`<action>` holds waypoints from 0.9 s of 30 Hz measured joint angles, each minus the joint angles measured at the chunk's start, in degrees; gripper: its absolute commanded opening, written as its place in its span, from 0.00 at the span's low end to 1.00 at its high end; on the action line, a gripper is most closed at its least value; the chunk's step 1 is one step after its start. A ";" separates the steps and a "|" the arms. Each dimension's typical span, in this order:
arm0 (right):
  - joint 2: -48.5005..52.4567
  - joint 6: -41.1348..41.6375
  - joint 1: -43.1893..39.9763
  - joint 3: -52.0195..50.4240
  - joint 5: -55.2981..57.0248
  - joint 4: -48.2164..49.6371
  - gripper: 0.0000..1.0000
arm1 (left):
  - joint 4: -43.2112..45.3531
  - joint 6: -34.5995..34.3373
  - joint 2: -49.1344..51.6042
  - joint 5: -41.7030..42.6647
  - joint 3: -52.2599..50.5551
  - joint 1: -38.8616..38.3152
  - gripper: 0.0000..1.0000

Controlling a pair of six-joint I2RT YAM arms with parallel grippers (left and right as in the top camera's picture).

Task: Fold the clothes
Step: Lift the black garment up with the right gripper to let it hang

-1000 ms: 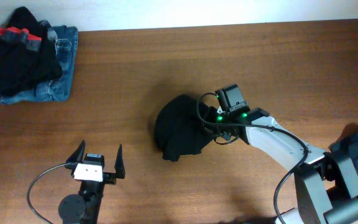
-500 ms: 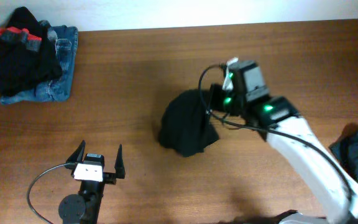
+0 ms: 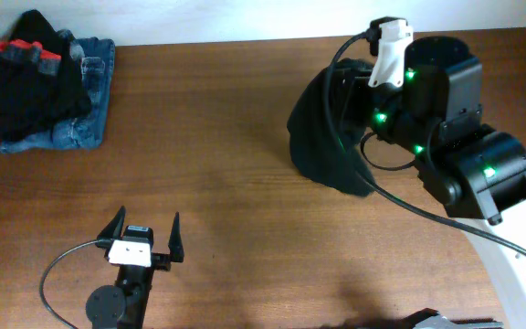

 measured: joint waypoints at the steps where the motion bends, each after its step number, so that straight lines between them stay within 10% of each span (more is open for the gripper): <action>1: 0.00 -0.55 0.07 0.83 1.01 -0.35 0.04 | 0.00 0.00 0.00 0.00 0.00 0.00 0.99; 14: -0.81 -4.85 9.73 7.61 21.88 -4.44 0.04 | 0.00 0.00 0.00 0.00 0.00 0.00 0.99; 27: 7.04 -1.57 12.92 8.17 19.34 -4.59 0.05 | 0.00 0.00 0.00 0.00 0.00 0.00 0.99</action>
